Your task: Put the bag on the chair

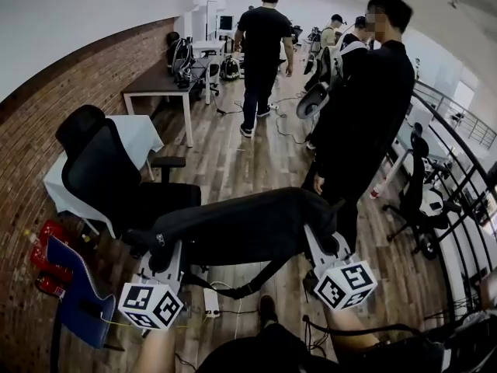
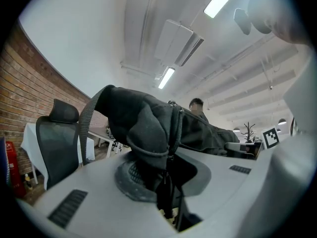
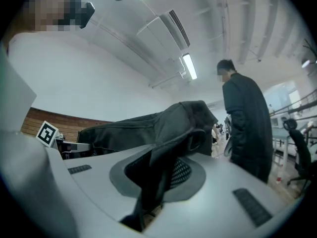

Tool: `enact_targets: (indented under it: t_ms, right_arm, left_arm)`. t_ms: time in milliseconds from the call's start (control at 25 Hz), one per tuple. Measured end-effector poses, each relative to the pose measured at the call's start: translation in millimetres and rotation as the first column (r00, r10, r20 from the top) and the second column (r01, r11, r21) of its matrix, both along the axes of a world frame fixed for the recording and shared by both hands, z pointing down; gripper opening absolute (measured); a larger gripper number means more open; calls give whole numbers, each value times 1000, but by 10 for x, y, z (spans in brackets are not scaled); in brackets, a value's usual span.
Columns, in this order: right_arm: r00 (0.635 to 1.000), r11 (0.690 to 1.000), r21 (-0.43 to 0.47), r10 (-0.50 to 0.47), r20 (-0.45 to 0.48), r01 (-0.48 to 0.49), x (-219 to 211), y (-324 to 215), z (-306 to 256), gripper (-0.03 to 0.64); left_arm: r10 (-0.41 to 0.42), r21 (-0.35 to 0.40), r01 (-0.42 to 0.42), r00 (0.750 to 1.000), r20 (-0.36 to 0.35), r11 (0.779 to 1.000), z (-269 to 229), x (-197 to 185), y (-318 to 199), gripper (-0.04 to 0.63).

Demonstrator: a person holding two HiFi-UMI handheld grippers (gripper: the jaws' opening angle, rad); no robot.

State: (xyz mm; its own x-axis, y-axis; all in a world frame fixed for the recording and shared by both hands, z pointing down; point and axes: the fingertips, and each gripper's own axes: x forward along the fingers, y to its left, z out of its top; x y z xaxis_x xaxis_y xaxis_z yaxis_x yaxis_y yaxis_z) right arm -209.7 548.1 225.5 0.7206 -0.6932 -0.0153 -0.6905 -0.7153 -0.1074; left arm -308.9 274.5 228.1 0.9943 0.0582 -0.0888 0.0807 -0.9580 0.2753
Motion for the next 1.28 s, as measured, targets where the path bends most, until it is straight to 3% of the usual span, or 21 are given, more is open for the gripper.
enact_targets:
  t_ms: [240, 560, 1000, 1280]
  right_arm:
    - [999, 999, 12, -51, 6, 51, 560, -123, 41, 49]
    - [994, 994, 8, -107, -9, 107, 1436, -175, -14, 49]
    - [985, 985, 15, -173, 13, 173, 2579, -60, 89, 49]
    - [978, 978, 30, -207, 31, 206, 3053, -70, 169, 49]
  left_arm:
    - [-50, 11, 50, 999, 19, 999, -5, 418, -68, 66]
    - [-120, -7, 120, 993, 15, 993, -1, 1191, -72, 66]
    - [-170, 0, 170, 983, 66, 985, 88, 2234, 113, 64]
    - [-202, 17, 201, 973, 107, 979, 133, 2610, 171, 64]
